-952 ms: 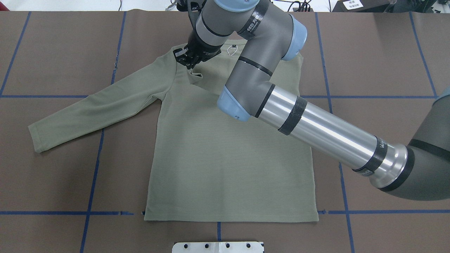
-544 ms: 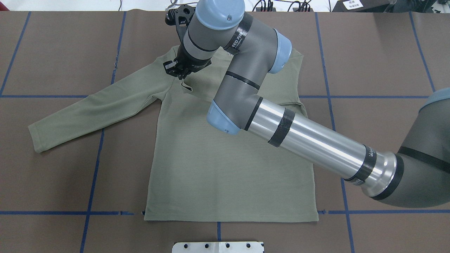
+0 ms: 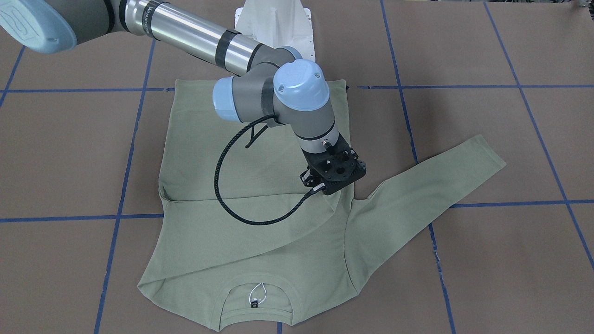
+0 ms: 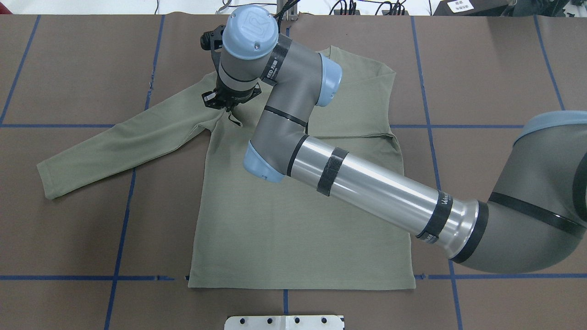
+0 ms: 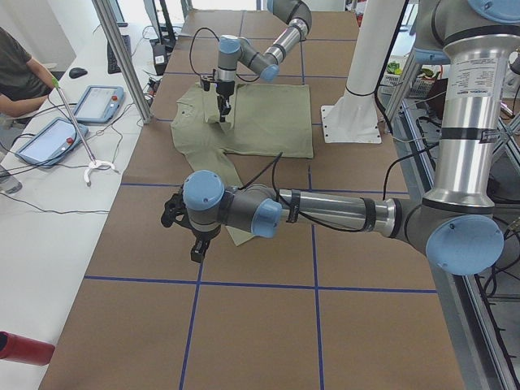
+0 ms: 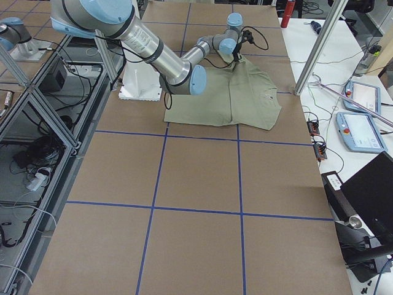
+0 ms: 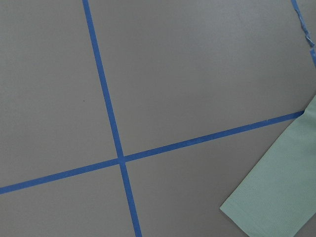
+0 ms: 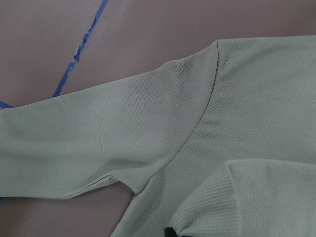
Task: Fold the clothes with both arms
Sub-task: 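Lift the cuff with the right gripper and fold it across the shirt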
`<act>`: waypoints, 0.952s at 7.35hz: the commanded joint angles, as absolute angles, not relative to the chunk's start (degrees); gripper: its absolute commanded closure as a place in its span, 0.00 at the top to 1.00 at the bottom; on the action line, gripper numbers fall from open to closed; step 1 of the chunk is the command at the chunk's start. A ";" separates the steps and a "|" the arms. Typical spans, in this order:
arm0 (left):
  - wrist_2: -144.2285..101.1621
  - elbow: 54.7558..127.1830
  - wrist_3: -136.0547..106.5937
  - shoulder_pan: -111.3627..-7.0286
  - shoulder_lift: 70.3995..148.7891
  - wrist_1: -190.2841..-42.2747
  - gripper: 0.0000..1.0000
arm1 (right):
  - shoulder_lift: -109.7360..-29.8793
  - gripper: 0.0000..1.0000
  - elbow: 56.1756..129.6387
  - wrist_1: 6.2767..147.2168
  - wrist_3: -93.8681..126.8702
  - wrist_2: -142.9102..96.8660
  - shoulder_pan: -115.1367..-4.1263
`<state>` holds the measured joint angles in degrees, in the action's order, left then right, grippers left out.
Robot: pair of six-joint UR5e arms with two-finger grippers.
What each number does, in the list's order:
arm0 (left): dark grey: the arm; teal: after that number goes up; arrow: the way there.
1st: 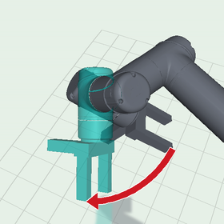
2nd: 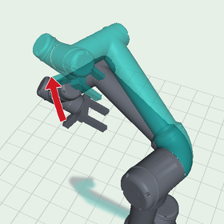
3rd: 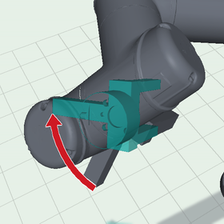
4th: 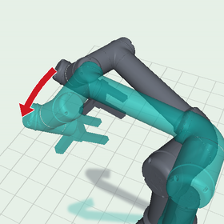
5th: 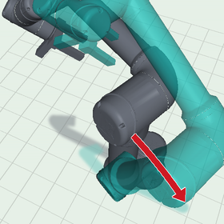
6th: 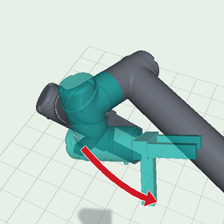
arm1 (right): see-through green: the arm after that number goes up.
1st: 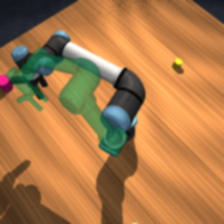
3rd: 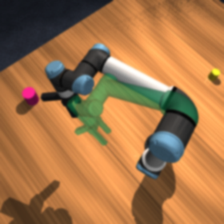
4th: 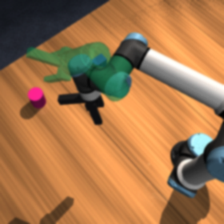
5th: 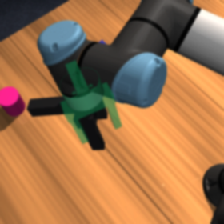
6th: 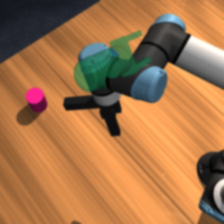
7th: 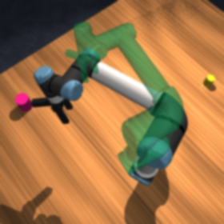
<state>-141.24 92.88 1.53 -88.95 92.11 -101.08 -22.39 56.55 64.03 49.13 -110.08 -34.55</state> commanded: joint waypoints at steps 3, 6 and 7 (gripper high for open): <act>-141.24 91.50 1.49 -88.95 92.46 -101.69 1.00 | -18.99 1.00 53.61 60.47 49.83 -102.92 -31.73; -141.24 88.16 -3.30 -88.86 92.81 -107.98 1.00 | -19.25 1.00 54.14 61.43 56.23 -103.44 -31.82; -140.54 88.33 -10.82 -86.60 92.81 -111.93 1.00 | -19.86 1.00 57.10 66.92 57.03 -105.19 -32.08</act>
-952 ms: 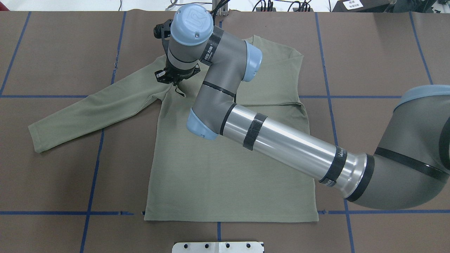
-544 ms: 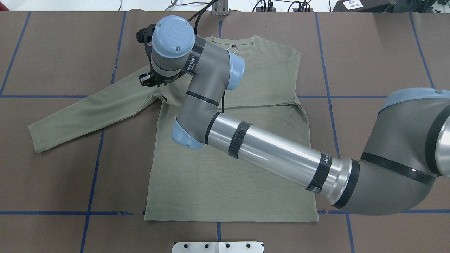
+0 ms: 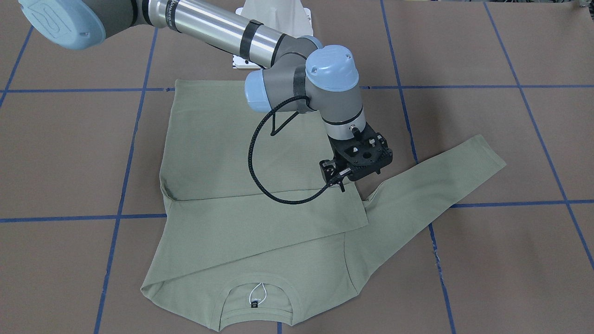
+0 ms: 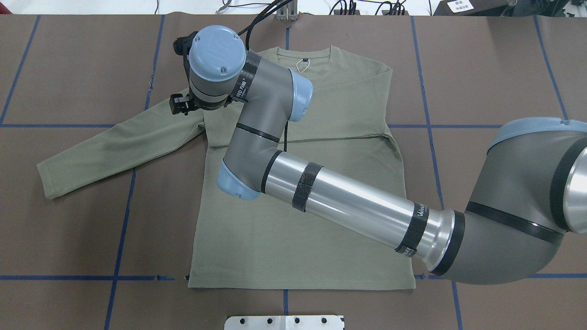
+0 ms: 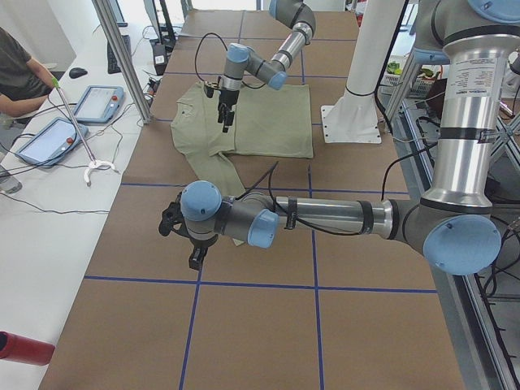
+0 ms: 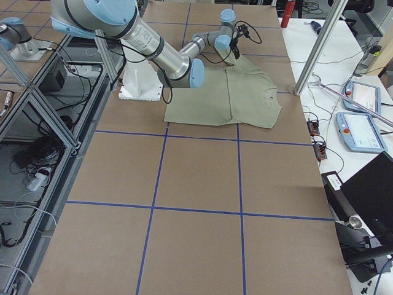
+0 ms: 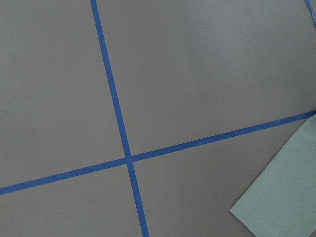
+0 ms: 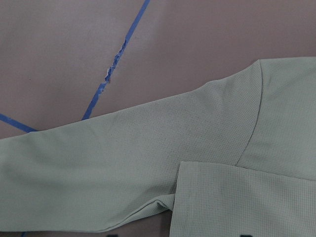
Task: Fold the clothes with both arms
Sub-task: 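Lift the cuff with the right gripper and fold it across the shirt, then release the sleeve and raise the right gripper away from the shirt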
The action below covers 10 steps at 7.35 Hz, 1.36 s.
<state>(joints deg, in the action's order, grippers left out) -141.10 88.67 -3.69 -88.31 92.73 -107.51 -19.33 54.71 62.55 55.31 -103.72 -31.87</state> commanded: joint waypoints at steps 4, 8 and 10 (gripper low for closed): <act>-129.75 89.12 -35.20 -75.61 90.97 -129.78 1.00 | -37.91 1.00 85.80 94.09 56.26 -113.55 -39.96; -116.99 97.99 -53.56 -60.50 82.65 -136.53 1.00 | -57.77 1.00 104.37 103.53 44.52 -119.33 -51.39; -112.10 98.70 -64.01 -52.78 80.33 -139.57 1.00 | -68.15 1.00 108.27 103.54 29.78 -125.84 -59.47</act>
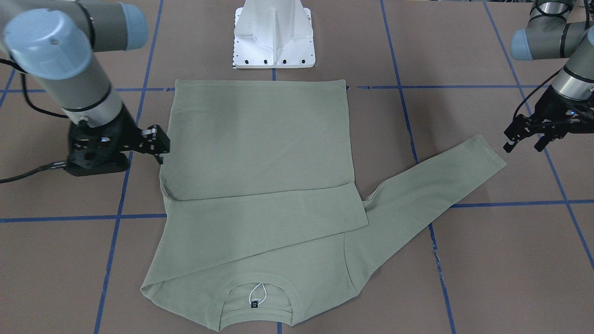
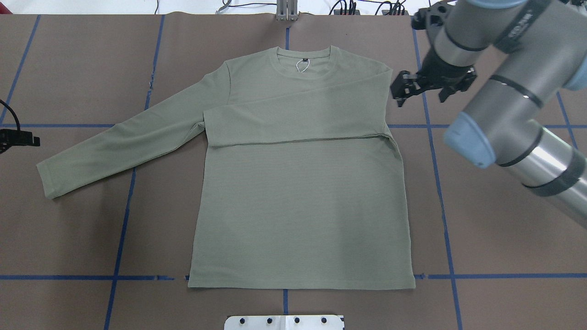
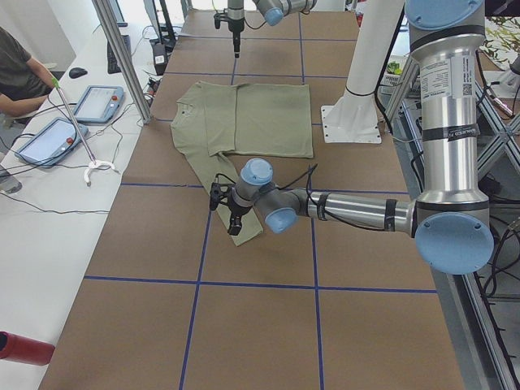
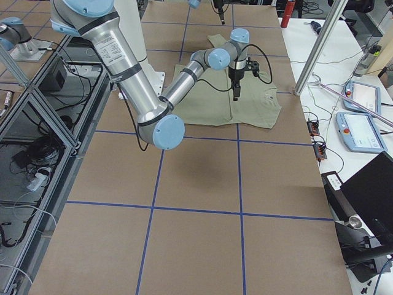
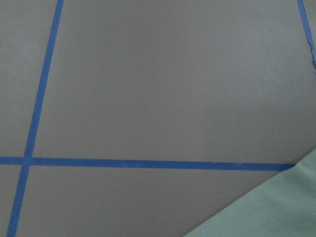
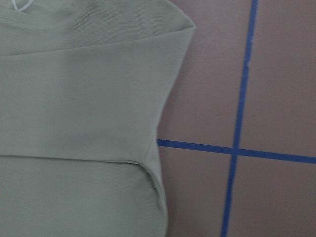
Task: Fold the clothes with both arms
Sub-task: 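Release the sleeve and raise the right gripper away from the shirt, then lower the left gripper onto the cuff of the other sleeve and grasp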
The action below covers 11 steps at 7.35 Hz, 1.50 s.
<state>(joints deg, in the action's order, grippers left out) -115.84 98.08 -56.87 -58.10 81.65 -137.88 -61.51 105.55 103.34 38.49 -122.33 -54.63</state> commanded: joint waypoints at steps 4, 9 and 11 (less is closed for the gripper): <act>-102.41 95.99 -69.70 -45.26 80.25 -139.39 1.00 | -75.75 1.00 108.63 102.84 18.46 -129.54 -65.91; -100.99 92.64 -65.57 -45.18 80.68 -139.75 1.00 | -76.11 1.00 109.16 102.92 18.54 -129.64 -65.92; -101.07 92.46 -65.57 -45.18 80.68 -139.75 0.99 | -76.11 1.00 109.42 102.92 18.72 -129.64 -65.92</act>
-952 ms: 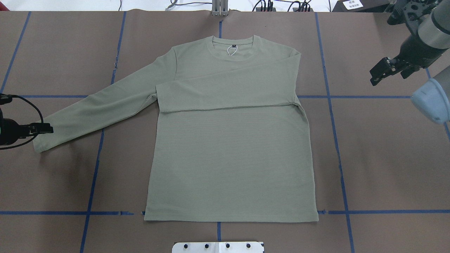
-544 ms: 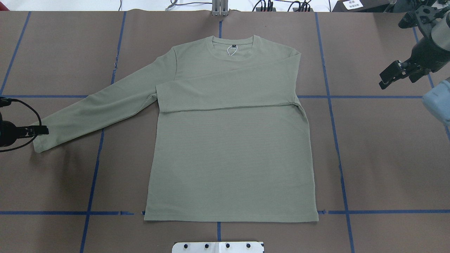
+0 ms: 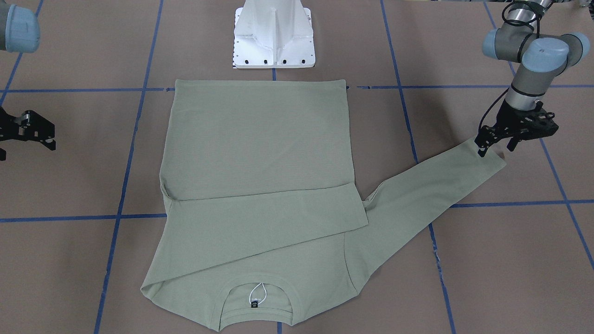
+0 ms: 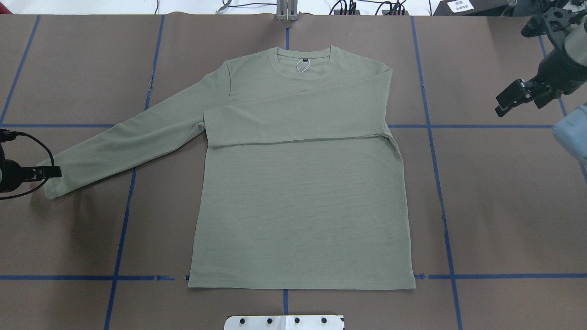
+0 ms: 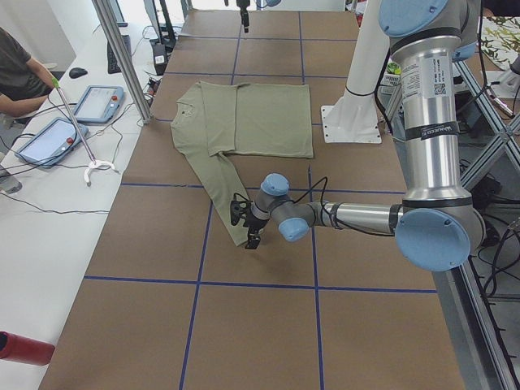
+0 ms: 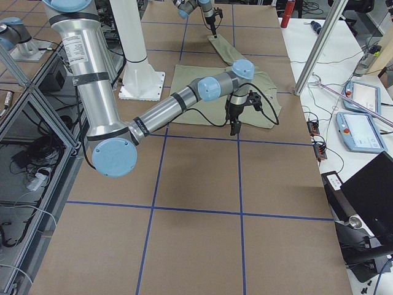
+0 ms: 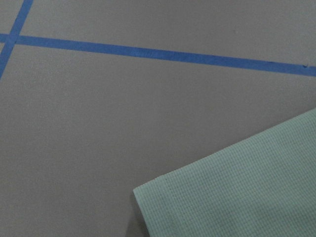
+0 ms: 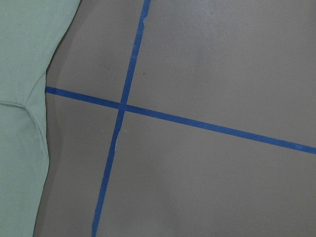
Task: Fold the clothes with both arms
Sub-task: 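Lower the left gripper onto the cuff of the other sleeve and grasp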
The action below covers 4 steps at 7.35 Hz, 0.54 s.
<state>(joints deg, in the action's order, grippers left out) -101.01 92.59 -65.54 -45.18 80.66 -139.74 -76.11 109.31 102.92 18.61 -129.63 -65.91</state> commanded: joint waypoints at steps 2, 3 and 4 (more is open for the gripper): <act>-101.07 92.46 -65.57 -45.18 80.77 -139.75 0.94 | -76.11 1.00 109.42 102.92 18.72 -129.64 -65.92; -101.16 92.46 -65.65 -45.18 80.95 -139.75 0.94 | -76.11 1.00 109.42 102.92 18.72 -129.64 -65.92; -101.25 92.46 -65.65 -45.18 80.95 -139.75 0.94 | -76.11 1.00 109.42 102.92 18.72 -129.64 -66.00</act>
<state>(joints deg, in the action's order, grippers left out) -101.15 92.47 -65.62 -45.18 80.88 -139.75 -76.11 109.42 102.92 18.72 -129.64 -65.95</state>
